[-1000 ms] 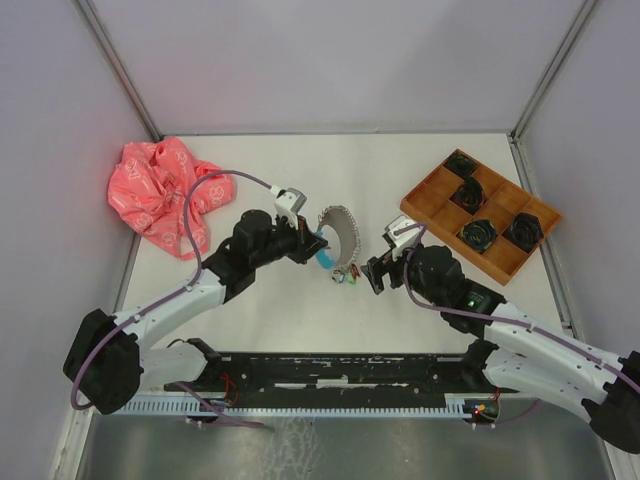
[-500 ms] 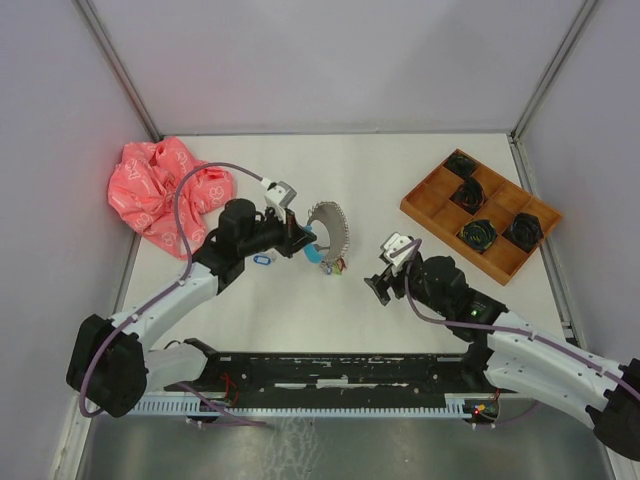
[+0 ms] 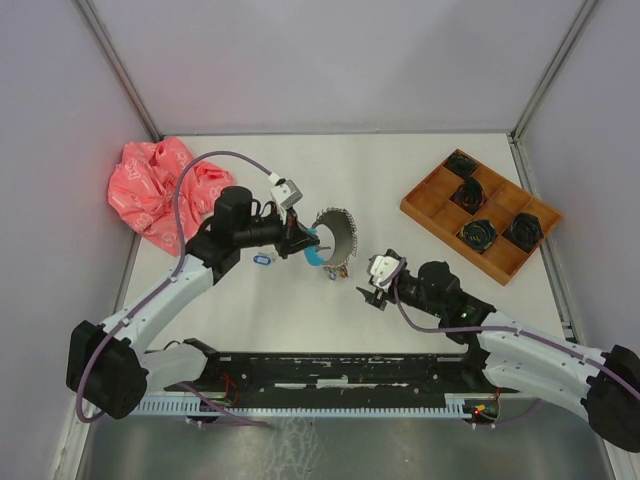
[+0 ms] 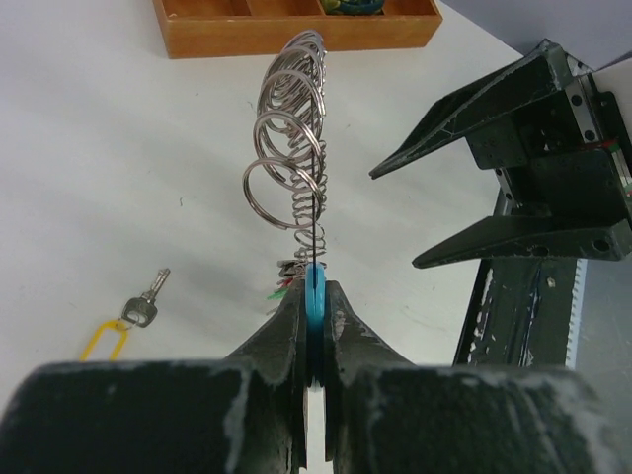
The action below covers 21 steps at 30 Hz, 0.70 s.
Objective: Put the keys on the keyring
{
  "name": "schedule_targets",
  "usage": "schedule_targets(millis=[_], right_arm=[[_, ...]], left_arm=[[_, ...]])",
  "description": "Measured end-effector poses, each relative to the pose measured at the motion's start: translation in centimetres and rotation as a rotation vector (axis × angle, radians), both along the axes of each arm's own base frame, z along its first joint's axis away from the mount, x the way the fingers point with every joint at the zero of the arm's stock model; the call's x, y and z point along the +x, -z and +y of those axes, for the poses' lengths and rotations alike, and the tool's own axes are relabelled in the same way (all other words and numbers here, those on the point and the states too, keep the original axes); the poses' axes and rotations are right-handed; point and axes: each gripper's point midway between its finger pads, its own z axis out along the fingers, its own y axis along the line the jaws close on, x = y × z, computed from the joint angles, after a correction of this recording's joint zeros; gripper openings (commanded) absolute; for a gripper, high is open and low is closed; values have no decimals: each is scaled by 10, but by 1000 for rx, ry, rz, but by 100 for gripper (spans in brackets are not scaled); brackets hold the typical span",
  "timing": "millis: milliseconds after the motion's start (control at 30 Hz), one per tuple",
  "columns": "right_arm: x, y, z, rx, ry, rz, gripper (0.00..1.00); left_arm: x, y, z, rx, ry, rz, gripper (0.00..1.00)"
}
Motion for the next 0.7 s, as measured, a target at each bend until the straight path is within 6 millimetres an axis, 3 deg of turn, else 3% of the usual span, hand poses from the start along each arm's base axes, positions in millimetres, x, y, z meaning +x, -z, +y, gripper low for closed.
schedule_targets(millis=[200,467,700], right_arm=[[4,-9,7,27,-36,-101,67],[7,-13,13,66,-47,-136,31],[9,-8,16,79,-41,-113,23]], left_arm=[[-13,-1,2,8,41,3,3],[-22,-8,1,-13,76,-2,3],[-26,-14,1,-27,88,-4,3]])
